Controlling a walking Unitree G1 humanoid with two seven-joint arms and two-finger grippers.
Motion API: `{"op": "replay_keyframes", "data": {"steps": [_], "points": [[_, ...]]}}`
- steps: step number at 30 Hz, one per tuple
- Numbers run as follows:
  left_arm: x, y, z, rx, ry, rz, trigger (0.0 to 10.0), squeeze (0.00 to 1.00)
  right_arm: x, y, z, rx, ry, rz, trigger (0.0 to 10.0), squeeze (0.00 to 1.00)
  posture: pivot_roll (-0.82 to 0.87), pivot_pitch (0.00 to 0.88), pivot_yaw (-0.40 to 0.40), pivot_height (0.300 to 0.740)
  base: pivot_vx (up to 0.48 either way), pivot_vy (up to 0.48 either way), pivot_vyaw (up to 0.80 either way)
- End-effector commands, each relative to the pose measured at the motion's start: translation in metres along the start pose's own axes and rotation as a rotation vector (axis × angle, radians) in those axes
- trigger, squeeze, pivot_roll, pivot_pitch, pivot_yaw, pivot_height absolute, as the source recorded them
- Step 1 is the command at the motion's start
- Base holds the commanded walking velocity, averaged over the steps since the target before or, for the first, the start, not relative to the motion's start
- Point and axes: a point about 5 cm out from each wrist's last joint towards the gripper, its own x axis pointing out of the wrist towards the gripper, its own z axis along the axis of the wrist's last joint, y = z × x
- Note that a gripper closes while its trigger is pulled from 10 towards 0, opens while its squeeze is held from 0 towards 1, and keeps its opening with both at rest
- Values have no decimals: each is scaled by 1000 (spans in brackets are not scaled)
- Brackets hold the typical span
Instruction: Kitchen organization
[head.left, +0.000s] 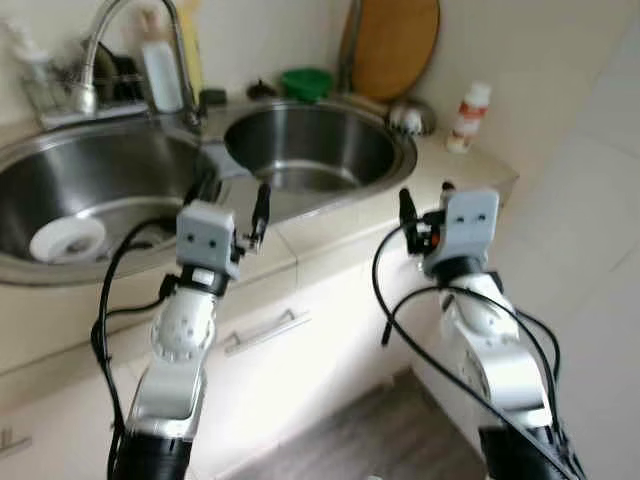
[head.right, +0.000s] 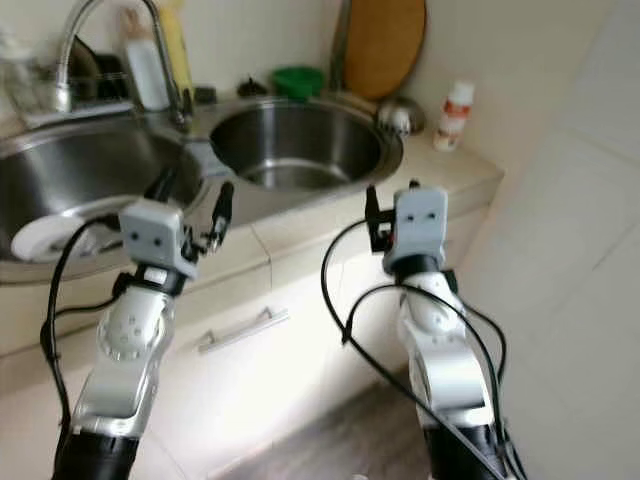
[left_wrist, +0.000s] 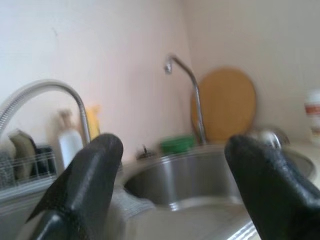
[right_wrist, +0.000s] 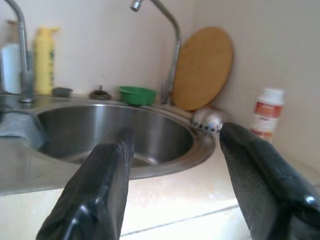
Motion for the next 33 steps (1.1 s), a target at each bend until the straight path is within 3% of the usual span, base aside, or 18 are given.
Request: {"op": "replay_keyframes", "data": {"steps": [1,8,29,33], "points": [[3,-6,2,-6,-11,-26,10000,0,-1,-6,-2,-10,9,-22,10000,0,-35,0,-77,740,0,0,-800],[3,-6,2,-11,-7,-26,10000,0,-1,-6,-3,-9,12,-24,10000,0,-35,0,-77,740,0,0,-800],[3,-7,1,-21,-7,-30,10000,0,-6,-13,-2,-25,7,-69,10000,0,-44,0,-78,740,0,0,-38],[3,-7,1,-21,-8,-30,10000,0,-9,-13,-4,-29,13,-69,10000,0,-48,0,-75,740,-294,0,0]]}}
